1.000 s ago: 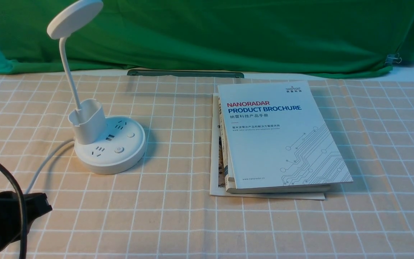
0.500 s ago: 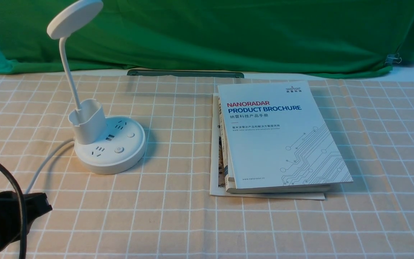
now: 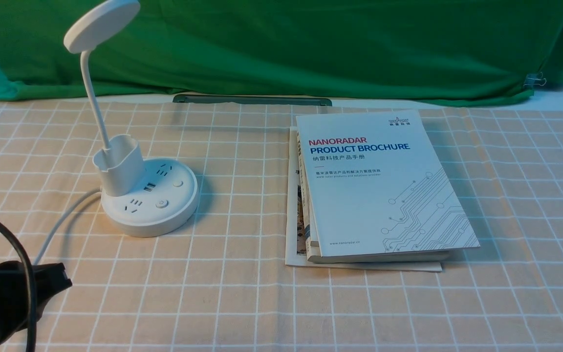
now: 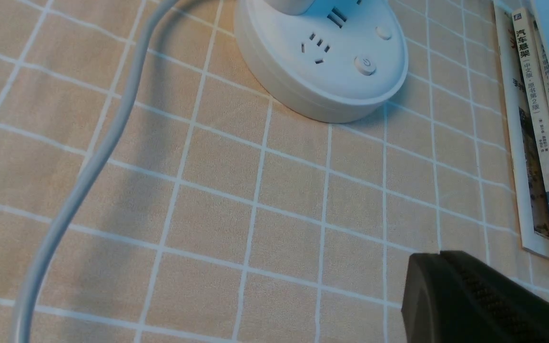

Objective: Turn on the table lamp on the light coffee tablecloth with your hand.
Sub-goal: 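Press the power button on the lamp base to turn the lamp on with the left gripper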

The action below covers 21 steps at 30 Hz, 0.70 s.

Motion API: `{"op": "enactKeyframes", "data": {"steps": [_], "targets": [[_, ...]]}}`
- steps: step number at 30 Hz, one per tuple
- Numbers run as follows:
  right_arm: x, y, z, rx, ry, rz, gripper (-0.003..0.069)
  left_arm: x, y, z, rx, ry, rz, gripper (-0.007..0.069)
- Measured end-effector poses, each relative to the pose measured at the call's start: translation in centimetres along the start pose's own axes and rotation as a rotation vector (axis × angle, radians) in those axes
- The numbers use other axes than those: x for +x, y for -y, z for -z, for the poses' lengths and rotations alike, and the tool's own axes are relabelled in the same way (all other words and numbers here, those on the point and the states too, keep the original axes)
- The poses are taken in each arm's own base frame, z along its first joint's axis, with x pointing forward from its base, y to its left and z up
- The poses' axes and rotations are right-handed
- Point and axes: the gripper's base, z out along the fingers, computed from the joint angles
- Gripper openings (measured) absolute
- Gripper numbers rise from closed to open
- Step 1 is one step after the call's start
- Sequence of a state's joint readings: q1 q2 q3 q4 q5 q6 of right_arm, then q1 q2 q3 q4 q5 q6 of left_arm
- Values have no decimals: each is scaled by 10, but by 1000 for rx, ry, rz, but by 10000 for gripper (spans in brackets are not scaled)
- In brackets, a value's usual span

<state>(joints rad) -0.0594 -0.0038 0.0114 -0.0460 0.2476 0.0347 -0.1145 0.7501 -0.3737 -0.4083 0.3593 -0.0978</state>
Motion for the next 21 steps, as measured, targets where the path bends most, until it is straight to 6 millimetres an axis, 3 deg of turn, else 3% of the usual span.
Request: {"op": "enactKeyframes", "data": {"steps": [10, 17, 21], "targets": [[0, 0, 0, 0, 0, 0, 241, -11, 16, -3, 69, -103, -61, 21], [0, 0, 0, 0, 0, 0, 241, -24, 24, -46, 47, -275, -107, -4], [0, 0, 0, 0, 0, 0, 241, -29, 43, -79, 54, -333, -195, -4]]}}
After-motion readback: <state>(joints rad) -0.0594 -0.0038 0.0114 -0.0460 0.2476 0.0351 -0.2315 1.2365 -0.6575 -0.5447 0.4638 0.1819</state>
